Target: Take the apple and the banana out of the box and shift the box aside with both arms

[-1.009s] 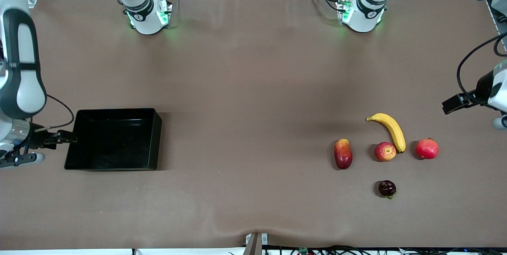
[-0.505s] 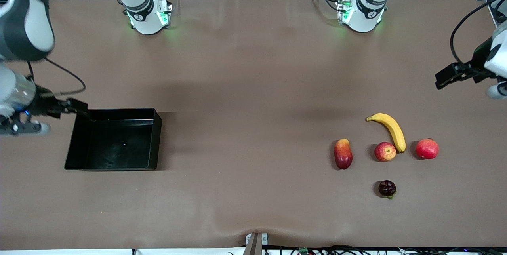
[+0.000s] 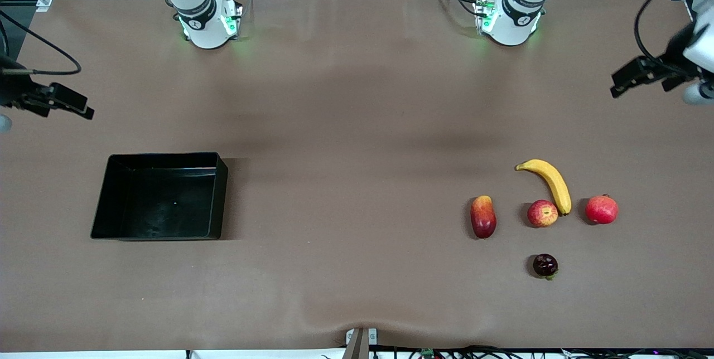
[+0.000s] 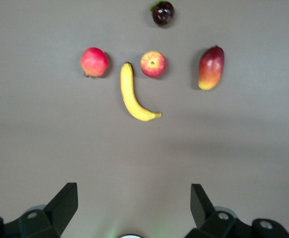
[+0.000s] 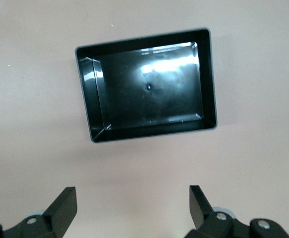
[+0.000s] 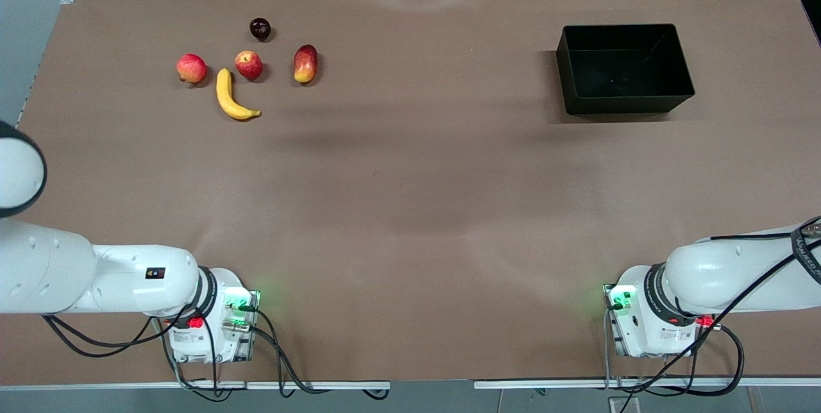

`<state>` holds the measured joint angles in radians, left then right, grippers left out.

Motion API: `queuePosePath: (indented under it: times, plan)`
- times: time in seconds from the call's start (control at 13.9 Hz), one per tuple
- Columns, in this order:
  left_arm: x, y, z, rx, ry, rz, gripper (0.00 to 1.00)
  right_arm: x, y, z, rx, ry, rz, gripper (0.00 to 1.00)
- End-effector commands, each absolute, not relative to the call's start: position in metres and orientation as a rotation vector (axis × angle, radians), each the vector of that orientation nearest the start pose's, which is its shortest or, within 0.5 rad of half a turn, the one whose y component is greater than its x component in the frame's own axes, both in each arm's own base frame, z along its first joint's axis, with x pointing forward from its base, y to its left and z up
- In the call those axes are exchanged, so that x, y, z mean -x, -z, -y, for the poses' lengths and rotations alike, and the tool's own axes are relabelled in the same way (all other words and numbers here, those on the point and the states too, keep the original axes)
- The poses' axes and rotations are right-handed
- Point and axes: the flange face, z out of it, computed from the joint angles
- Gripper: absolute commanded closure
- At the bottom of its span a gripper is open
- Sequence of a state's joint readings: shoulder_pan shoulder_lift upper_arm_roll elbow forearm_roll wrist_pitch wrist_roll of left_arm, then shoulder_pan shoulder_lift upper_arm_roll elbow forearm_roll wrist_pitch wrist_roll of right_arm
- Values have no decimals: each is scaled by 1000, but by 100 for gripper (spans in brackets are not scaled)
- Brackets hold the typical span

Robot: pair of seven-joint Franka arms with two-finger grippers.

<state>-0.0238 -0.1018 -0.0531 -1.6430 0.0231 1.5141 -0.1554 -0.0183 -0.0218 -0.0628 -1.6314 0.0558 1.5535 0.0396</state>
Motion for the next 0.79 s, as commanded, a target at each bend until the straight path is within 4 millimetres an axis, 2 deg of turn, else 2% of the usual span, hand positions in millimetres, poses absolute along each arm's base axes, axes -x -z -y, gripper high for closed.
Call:
queuePosePath:
  times: [0.0,0.07,0.29,0.58,0.72]
  plan:
    - [-487,-645,36,3133,-26,80,0,-528,-617,37,3092,-97,-232,0]
    - [-487,-647,31,3133,-33,68,0,-528,-623,38,3105,-91,-228,0]
    - [-501,-653,27,3135,-16,44,0,-530,-620,43,3126,-101,-228,0]
    - [-502,-655,30,3135,-9,3,0,-533,-621,26,3145,-94,-181,0]
    - [-504,-654,32,3135,-11,8,0,-532,-630,29,3143,-72,-179,0]
